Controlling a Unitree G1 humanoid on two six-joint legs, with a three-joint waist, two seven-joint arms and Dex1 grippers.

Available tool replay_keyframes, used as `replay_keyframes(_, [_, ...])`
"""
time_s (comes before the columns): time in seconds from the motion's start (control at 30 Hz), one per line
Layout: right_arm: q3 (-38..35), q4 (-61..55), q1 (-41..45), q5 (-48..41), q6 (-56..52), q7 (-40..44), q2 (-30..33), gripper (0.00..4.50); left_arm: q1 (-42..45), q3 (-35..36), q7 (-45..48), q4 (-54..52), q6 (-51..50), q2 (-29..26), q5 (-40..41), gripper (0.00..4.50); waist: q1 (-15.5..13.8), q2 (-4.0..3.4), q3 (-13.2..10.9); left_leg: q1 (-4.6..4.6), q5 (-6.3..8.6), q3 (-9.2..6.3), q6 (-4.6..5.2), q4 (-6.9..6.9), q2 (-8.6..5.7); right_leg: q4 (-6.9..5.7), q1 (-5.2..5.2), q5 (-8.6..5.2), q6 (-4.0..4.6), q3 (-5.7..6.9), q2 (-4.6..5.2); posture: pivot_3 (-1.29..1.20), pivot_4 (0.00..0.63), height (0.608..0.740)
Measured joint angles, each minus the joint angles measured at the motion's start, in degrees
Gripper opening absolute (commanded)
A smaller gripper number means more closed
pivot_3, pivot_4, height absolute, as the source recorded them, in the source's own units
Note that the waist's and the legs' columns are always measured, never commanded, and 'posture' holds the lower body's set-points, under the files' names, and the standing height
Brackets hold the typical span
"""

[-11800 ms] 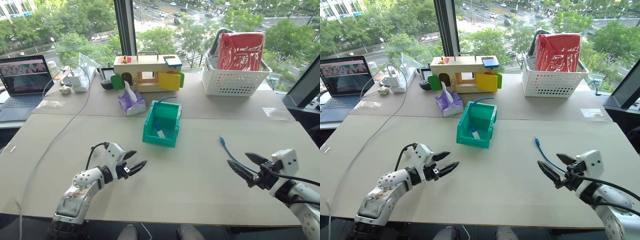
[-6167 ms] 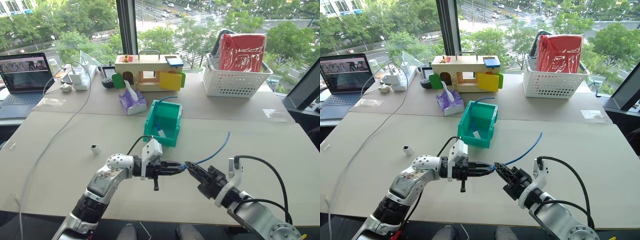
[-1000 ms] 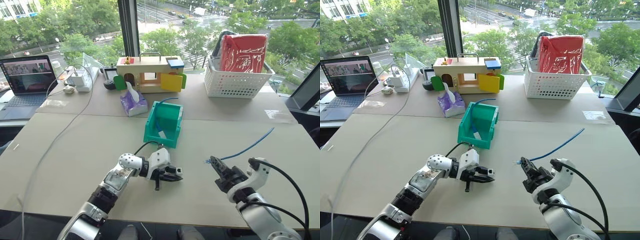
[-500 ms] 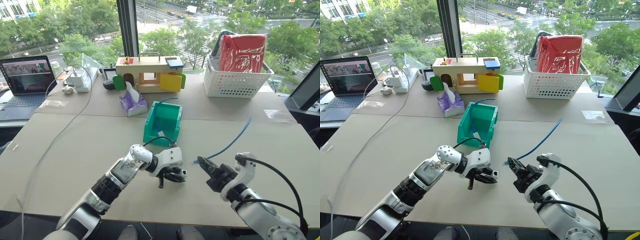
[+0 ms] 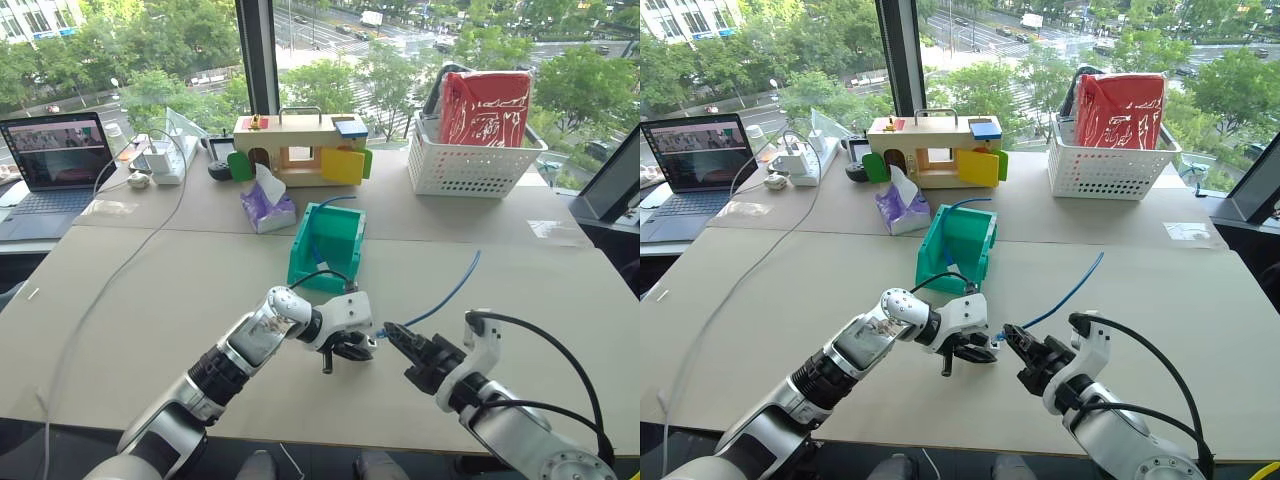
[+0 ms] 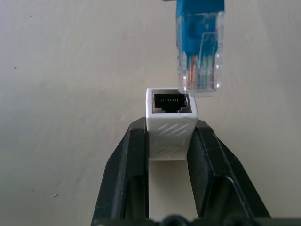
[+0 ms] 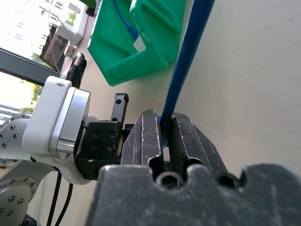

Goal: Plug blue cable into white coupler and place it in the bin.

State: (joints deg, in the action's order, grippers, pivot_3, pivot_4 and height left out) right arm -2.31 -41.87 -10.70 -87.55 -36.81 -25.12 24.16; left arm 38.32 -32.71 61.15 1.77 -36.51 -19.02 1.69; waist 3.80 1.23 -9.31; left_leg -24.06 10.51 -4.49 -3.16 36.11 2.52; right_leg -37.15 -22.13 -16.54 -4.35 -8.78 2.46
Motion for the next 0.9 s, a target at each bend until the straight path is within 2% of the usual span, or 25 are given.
replay_keyframes(0.27, [0.2, 3.5, 0.0, -0.4, 0.3, 1.3, -1.5, 0.0, -0.9, 0.2, -2.1, -2.6, -3.4, 0.0, 0.3, 0.64, 0.1, 0.01, 0.0, 0.02, 0.0, 0.0, 0.0, -0.01, 0.0, 0.0, 0.0, 0.0, 0.0, 0.0, 0.0, 0.0, 0.15, 0.734])
replay_keyframes(0.9, [-0.3, 4.8, -0.8, 2.0, 1.3, 2.5, -3.2, 0.0, -2.0, 0.2, -3.7, -4.6, -3.8, -0.5, 0.7, 0.64, 0.2, 0.02, 0.0, 0.05, 0.0, 0.0, 0.0, -0.06, 0.01, 0.0, -0.01, -0.01, 0.0, 0.0, -0.01, 0.0, 0.15, 0.734])
